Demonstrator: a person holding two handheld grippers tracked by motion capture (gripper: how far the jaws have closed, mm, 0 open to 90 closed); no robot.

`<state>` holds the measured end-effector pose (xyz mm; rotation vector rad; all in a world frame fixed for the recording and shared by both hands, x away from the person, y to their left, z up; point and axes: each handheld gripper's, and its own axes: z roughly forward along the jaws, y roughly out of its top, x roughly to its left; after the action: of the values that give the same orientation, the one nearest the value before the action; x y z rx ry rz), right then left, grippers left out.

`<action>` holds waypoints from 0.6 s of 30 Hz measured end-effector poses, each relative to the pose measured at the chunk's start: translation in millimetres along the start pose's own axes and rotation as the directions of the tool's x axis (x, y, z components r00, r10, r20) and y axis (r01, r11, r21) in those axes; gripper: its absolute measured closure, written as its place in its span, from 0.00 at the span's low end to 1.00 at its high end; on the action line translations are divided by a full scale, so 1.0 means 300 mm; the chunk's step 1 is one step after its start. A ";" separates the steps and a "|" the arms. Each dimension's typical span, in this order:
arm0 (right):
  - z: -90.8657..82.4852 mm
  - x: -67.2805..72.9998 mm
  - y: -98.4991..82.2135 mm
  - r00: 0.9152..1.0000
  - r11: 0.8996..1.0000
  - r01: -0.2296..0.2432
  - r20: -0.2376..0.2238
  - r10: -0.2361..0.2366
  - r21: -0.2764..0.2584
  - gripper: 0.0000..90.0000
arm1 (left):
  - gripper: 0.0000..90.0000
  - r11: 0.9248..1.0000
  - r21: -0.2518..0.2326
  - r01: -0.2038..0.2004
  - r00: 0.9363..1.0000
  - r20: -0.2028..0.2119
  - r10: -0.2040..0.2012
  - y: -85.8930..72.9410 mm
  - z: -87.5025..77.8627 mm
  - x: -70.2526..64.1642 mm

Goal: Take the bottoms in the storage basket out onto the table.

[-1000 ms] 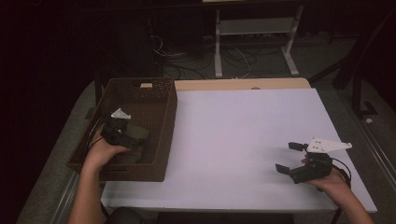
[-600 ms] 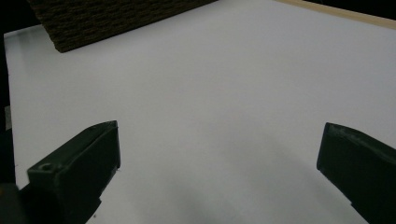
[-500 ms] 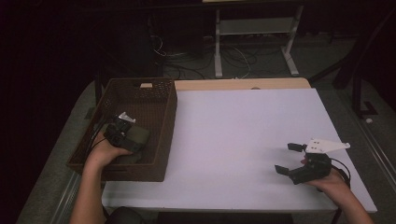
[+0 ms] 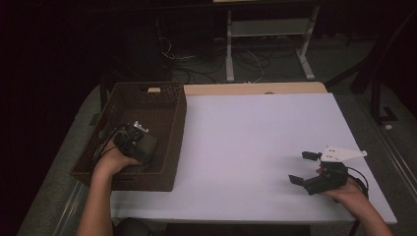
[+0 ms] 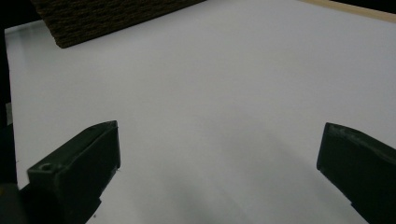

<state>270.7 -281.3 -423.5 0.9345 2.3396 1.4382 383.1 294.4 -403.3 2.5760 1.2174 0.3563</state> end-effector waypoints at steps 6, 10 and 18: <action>0.004 -0.001 0.000 1.000 1.000 -0.002 0.000 0.002 0.004 0.00 | 0.00 0.995 0.080 -0.059 0.996 -0.069 0.065 0.012 0.031 -0.025; 0.002 -0.001 -0.001 1.000 1.000 -0.004 0.000 0.004 0.003 0.00 | 0.00 0.991 0.110 -0.081 0.991 -0.093 0.092 0.014 0.042 -0.034; 0.005 -0.004 -0.001 1.000 1.000 -0.004 0.000 0.004 0.005 0.00 | 0.05 0.992 0.103 -0.074 0.987 -0.132 0.087 0.015 0.027 -0.030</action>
<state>272.3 -281.1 -424.6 0.9409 2.3442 1.4347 383.3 283.5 -410.3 2.7298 1.2054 0.5093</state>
